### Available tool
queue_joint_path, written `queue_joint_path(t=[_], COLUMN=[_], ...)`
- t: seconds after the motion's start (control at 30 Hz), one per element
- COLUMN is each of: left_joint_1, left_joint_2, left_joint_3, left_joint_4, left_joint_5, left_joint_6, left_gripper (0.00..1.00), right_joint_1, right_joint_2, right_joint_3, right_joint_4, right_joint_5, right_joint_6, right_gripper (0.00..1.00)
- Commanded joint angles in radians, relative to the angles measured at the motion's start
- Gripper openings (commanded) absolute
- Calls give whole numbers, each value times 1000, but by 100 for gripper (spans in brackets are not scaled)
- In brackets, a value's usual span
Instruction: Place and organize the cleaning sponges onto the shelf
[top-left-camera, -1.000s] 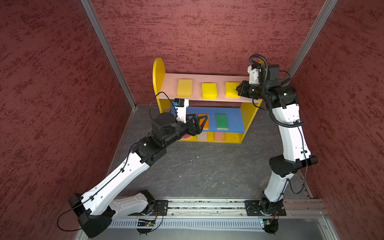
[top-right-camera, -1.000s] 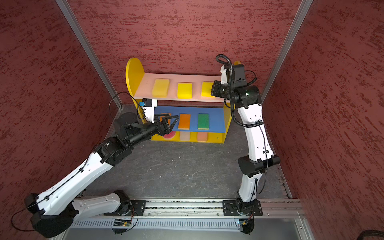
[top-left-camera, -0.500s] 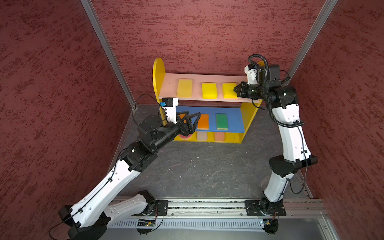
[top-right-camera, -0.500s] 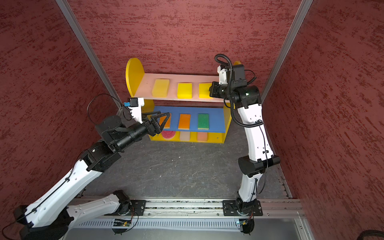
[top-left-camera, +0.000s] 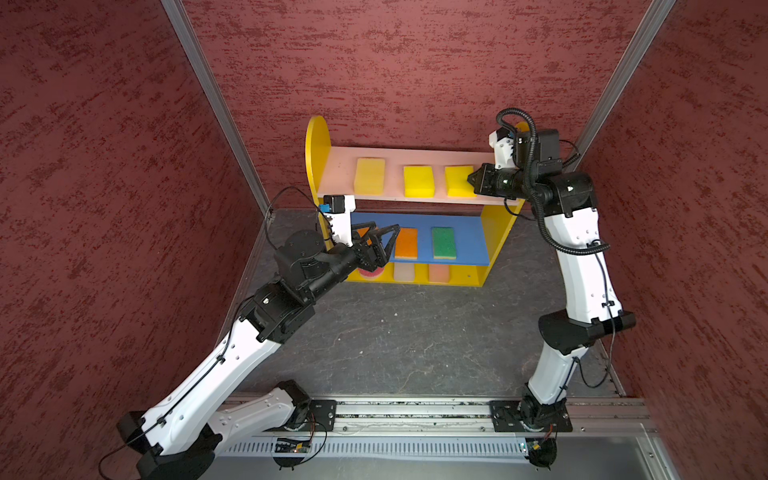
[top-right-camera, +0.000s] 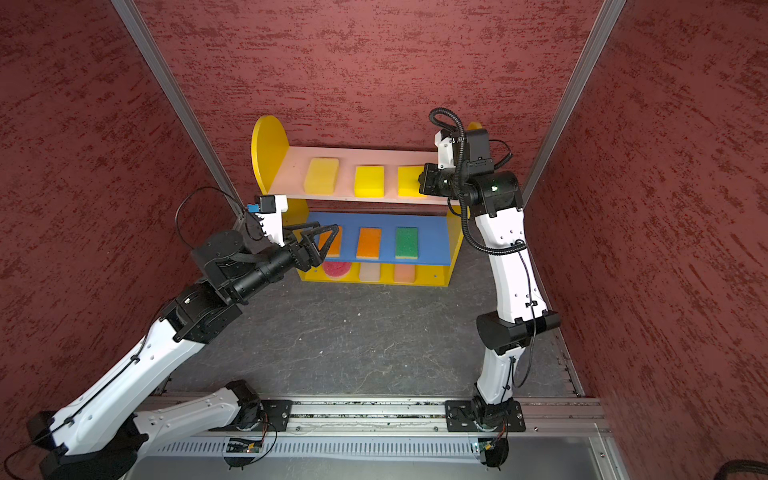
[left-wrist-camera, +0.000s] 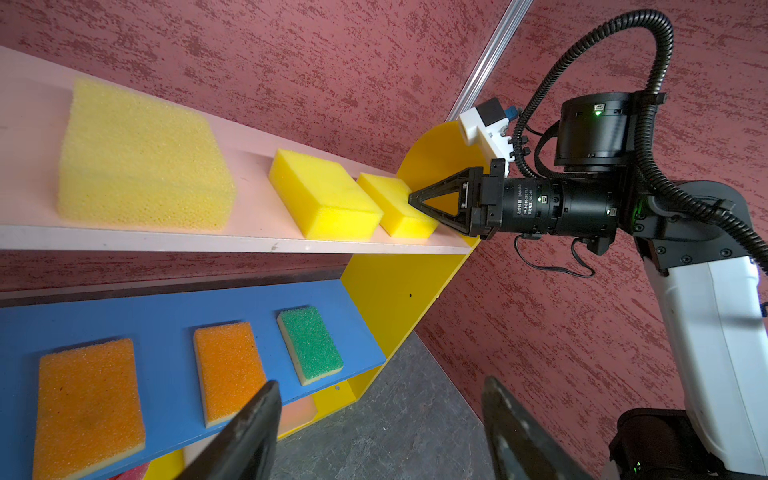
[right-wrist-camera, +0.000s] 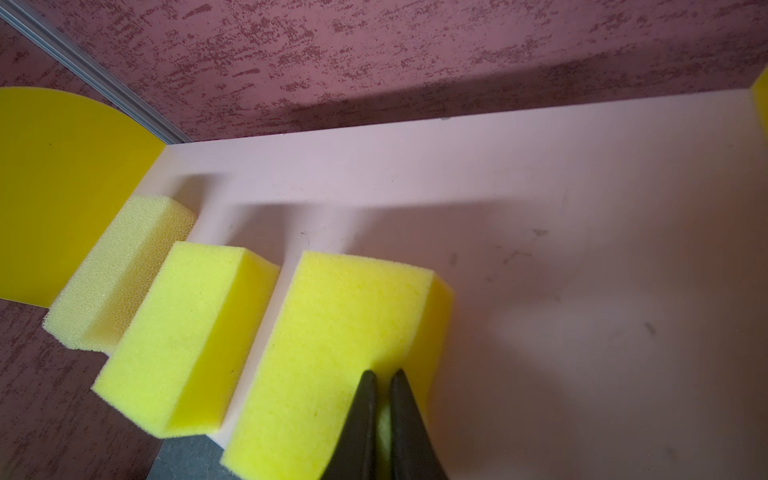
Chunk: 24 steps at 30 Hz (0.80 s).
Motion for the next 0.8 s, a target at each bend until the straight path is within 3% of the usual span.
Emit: queue_joint_path(t=[0.0, 0.53, 0.77], left_joint_1=[6, 13, 13], left_joint_2=[-9, 1, 0], left_joint_3=[-3, -3, -3], left_joint_4=[-12, -13, -13], left_joint_5=[-12, -3, -3], left_joint_6=[18, 11, 11], left_gripper=[75, 75, 76], right_joint_1=[-4, -3, -4], right_joint_2=[-30, -45, -91], right_joint_3=[1, -10, -109], right_joint_4=[-6, -10, 34], right_joint_5=[6, 17, 30], right_joint_6=[10, 34, 68], right_gripper=[11, 11, 11])
